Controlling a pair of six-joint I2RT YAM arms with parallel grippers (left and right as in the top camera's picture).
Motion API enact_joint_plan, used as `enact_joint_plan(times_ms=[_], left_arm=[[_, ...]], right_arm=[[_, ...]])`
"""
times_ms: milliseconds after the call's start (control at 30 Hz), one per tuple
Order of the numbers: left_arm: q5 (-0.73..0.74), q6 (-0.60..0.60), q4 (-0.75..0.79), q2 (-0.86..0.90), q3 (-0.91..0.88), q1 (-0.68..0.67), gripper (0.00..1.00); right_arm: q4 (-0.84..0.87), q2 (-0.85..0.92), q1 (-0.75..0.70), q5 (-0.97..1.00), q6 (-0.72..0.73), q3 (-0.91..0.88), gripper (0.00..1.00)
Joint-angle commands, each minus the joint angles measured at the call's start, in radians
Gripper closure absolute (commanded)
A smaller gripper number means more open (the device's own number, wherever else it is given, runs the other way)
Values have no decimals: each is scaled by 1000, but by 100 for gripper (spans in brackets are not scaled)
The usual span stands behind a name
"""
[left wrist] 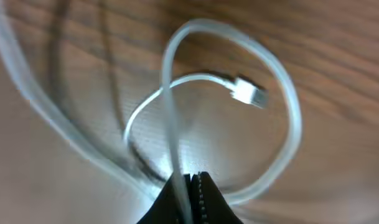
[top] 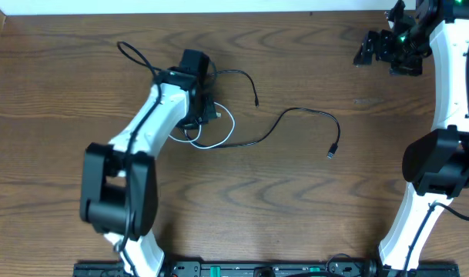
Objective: Untangle cables
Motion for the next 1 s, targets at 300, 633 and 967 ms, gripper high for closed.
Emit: enact_joint_plan(times_ms=[300, 633, 967], left_arm=[[141, 195, 5, -717, 115, 3, 93], [146, 196, 370, -919, 115, 2, 93], [331, 121, 502, -926, 118, 3, 93]], right_arm=[[7, -147, 29, -404, -191, 0, 6], [33, -377, 116, -552, -274, 0, 1], [51, -394, 291, -774, -517, -1, 1]])
